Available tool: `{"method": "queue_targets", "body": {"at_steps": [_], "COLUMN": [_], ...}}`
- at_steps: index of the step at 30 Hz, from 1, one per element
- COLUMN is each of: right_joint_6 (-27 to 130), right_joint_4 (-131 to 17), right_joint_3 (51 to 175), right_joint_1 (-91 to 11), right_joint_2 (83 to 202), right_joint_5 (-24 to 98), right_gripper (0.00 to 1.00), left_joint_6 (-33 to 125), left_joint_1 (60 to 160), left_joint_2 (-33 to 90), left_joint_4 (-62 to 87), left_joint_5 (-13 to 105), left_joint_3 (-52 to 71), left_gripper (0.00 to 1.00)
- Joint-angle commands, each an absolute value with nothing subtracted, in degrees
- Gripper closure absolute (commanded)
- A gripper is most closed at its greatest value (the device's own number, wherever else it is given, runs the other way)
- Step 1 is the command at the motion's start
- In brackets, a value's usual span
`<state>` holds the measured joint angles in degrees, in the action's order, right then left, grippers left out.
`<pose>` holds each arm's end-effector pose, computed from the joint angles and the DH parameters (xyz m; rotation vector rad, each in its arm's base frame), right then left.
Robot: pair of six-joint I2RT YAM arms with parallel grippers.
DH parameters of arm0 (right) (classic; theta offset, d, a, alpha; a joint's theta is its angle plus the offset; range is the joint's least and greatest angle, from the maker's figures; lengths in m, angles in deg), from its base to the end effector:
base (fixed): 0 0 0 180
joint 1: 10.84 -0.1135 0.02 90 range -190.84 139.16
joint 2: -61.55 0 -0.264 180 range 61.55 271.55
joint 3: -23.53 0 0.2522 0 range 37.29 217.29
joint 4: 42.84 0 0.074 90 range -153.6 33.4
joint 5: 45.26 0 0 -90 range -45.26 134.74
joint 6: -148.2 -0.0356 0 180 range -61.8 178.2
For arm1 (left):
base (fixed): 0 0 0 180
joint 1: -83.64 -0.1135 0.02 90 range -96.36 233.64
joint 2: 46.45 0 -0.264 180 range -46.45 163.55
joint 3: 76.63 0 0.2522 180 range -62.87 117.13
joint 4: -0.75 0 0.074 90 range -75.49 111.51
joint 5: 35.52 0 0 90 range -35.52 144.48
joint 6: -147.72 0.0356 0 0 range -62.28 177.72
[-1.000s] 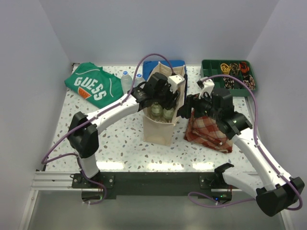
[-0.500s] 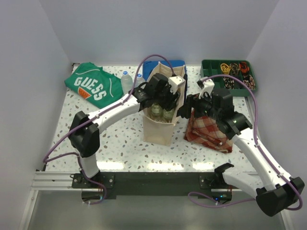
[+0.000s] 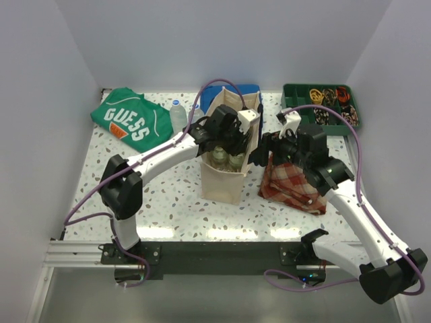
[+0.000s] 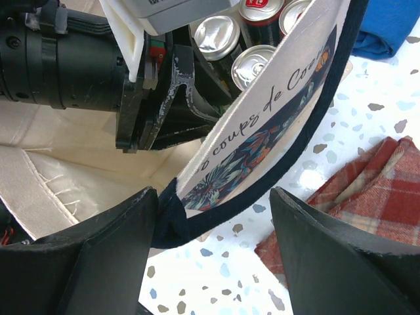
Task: Take the beverage out of the canvas bag
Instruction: Take out the drink from the canvas bag.
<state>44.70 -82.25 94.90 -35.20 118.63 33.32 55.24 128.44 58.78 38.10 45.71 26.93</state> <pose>0.1971 0.0970 0.3511 -0.3238 2.0294 0.6169 0.2986 -0.3042 0.2921 0.9143 2.1276 -0.6050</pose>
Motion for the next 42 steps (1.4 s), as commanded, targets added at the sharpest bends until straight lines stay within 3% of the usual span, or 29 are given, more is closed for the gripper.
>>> {"method": "queue_targets", "body": {"at_steps": [1, 3, 42], "right_joint_6": [44.3, 44.3, 43.7], "right_joint_4": [-80.2, -80.2, -79.4], "right_joint_3": [95.3, 95.2, 95.1], "right_joint_1": [-35.3, -35.4, -35.3], "right_joint_2": [118.9, 118.9, 118.2], "right_joint_5": [34.0, 34.1, 34.3], "right_gripper": [0.27, 0.27, 0.27], "left_joint_6": [54.9, 55.0, 56.2], "left_joint_1": [128.6, 128.6, 128.6], "left_joint_2": [58.9, 59.3, 54.1], "left_joint_4": [37.5, 38.0, 46.2], "left_joint_5": [43.9, 43.5, 47.3], "left_joint_3": [28.8, 29.3, 43.7], "left_gripper": [0.93, 1.00, 1.00]}}
